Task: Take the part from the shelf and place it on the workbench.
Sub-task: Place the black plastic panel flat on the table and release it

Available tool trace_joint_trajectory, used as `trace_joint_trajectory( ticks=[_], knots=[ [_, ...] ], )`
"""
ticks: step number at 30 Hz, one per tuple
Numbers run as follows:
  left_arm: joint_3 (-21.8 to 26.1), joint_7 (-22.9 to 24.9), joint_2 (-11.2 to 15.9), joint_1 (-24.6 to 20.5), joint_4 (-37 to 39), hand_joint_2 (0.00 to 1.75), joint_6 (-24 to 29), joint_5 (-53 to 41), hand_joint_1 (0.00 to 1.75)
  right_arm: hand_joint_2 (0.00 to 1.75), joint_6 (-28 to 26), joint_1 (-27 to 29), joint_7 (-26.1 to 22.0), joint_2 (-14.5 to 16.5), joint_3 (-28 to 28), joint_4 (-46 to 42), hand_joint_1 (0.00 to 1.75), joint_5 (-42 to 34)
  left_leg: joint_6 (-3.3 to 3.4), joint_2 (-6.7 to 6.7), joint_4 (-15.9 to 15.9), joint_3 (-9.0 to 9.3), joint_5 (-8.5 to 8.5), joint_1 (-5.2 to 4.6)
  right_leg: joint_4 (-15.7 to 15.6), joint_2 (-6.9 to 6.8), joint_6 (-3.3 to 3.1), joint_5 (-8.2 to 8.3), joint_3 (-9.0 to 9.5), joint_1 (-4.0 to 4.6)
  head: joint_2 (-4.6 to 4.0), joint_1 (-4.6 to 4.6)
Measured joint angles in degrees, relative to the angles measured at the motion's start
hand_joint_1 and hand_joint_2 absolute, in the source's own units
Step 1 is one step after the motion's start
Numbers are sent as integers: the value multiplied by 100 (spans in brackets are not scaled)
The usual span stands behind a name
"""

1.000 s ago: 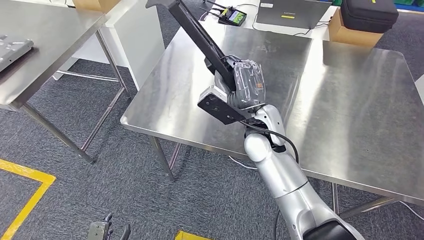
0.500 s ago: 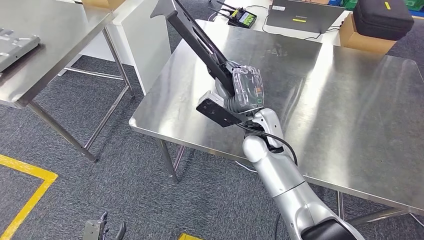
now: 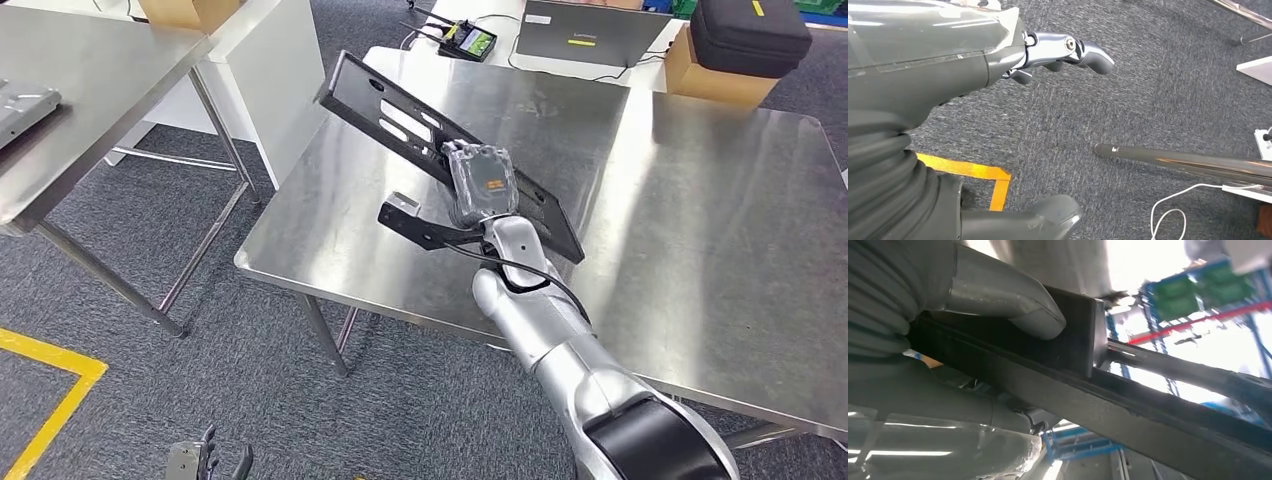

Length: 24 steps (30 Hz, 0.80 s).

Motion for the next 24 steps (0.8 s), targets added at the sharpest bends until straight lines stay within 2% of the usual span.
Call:
trace_joint_trajectory(
  ticks=[1, 3, 5, 7, 12, 17, 24],
  knots=[
    [11, 0, 2, -7, 1, 175, -1, -2, 0, 175, 4, -87, 116, 24, 15, 214, 175, 106, 6, 2, -338, 148, 144, -2, 14, 7, 27, -24, 5, 19, 0, -1],
    [36, 0, 3, -18, 3, 175, 0, -2, 0, 175, 28, -268, 402, 87, 39, 651, 175, 340, 47, -2, -682, 299, 217, -26, 24, 16, 85, -54, -3, 45, 0, 3],
    [76, 0, 4, -24, 3, 175, 5, -1, 0, 175, 76, -390, 622, 156, 57, 986, 175, 522, 112, -12, -723, 329, 201, -55, 8, 15, 145, -67, -1, 53, 0, 4],
    [113, 0, 3, -30, 3, 175, 11, -1, 0, 175, 181, -470, 757, 220, 69, 1213, 175, 632, 151, -22, -759, 361, 209, -82, 9, 6, 176, -76, 27, 58, 0, 10],
    [165, 0, 2, 7, -79, 175, -77, 15, 0, 175, 606, -695, 1162, 367, 83, 1624, 175, 880, 167, -45, -770, 369, 211, -161, -30, -10, 155, -84, 65, 58, 0, 34],
    [167, 0, 0, 47, -111, 175, -99, -22, 0, 175, 1207, -851, 1886, 378, 152, 1893, 175, 1348, 198, -46, -770, 372, 200, -173, -57, -14, 164, -78, 74, 56, 0, 35],
    [191, 0, -1, 124, -111, 175, -109, -20, 0, 175, 1739, -977, 2456, 253, 208, 2179, 175, 1521, 219, -40, -770, 378, 208, -172, -64, -14, 192, -60, 66, 54, 0, 32]
  ],
)
